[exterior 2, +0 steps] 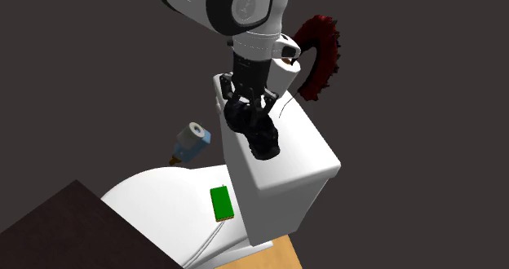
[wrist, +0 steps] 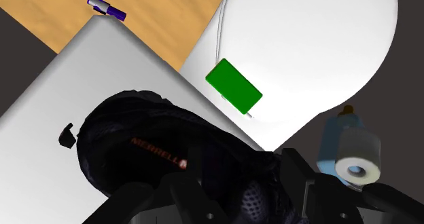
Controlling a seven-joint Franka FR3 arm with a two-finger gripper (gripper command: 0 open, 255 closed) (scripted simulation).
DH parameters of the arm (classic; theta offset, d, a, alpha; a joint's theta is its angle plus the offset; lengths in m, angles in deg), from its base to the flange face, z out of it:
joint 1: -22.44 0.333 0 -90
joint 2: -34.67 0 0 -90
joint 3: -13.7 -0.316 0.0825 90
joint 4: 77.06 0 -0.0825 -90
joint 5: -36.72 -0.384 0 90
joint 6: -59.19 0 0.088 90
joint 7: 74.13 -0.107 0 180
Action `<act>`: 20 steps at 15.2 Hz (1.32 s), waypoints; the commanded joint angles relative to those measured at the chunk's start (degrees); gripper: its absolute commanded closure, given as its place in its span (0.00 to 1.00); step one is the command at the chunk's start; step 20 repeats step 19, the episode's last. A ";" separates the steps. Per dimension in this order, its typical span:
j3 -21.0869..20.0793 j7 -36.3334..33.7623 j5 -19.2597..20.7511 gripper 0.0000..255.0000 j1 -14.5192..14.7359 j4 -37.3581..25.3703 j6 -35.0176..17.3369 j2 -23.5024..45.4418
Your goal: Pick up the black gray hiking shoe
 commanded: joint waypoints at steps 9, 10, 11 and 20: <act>0.35 -0.87 0.98 1.00 0.16 -1.26 4.46 -3.23; 0.39 -1.00 1.12 1.00 0.18 -1.49 5.12 -3.68; 0.43 -1.13 1.24 1.00 0.20 -1.73 5.78 -4.11; 0.61 -1.86 1.96 1.00 0.29 -3.48 9.93 -6.58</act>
